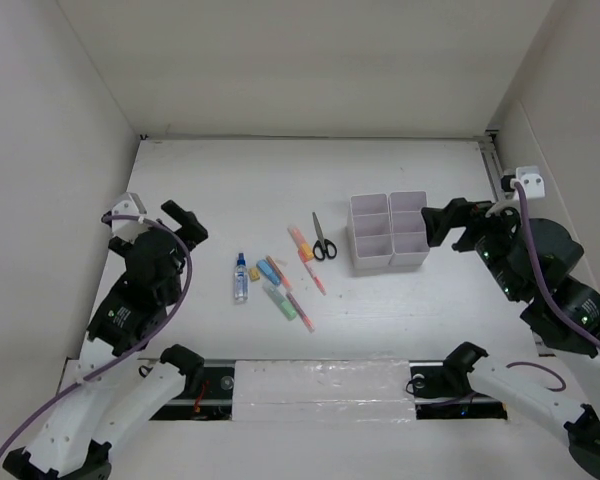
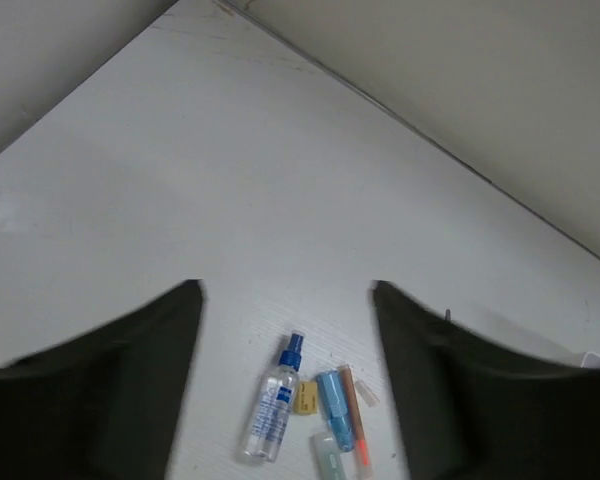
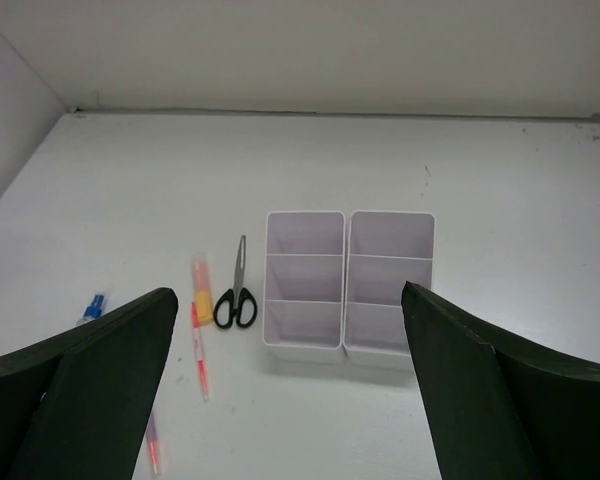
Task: Sort the stationery into containers
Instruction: Pick up the pen from the center of the board.
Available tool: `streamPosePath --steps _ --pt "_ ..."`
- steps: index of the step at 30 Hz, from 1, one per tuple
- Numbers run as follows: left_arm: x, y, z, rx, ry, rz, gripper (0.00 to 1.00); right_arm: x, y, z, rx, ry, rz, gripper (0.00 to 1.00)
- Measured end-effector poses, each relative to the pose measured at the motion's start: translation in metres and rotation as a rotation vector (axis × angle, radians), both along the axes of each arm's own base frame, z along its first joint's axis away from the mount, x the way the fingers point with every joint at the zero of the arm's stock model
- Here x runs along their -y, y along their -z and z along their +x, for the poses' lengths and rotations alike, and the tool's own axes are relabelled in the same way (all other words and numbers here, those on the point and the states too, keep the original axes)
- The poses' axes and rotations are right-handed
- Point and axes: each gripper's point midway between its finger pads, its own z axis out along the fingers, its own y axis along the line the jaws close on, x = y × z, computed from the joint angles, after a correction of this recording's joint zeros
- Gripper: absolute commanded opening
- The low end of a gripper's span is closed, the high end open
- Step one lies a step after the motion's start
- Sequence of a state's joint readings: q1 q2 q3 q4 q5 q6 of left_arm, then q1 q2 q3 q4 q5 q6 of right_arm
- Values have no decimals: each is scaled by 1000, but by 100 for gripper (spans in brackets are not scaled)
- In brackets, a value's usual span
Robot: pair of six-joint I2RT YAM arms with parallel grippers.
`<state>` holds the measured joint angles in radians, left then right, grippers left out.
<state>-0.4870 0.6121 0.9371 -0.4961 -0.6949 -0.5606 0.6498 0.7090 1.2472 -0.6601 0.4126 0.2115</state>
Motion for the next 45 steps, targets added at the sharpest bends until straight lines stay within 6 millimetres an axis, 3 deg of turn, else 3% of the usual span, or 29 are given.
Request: streamPosePath --steps 7,19,23,25,27,30,33,35,37,45 --pt "3 10 7 -43 -8 18 100 3 3 5 -6 31 -20 100" --pt "3 10 7 -42 -7 17 100 7 2 6 -6 56 -13 100" --pt "5 10 7 -44 6 13 100 -2 9 13 -37 40 -34 100" --pt "8 11 8 -49 16 11 100 -16 18 25 -82 13 -63 100" --pt "11 14 9 -60 28 12 100 -41 37 41 -154 -28 -99 100" --pt "15 20 12 -85 40 19 100 -97 90 56 -287 -136 -173 100" --pt "18 24 15 -103 55 22 100 -140 157 52 -438 -238 -272 100" --pt "21 27 16 -113 62 22 100 -155 189 46 -510 -277 -320 99" --pt "23 31 18 -129 67 26 100 -165 208 42 -551 -305 -343 97" --pt "27 40 21 -167 81 37 100 -200 240 47 -588 -384 -306 87"
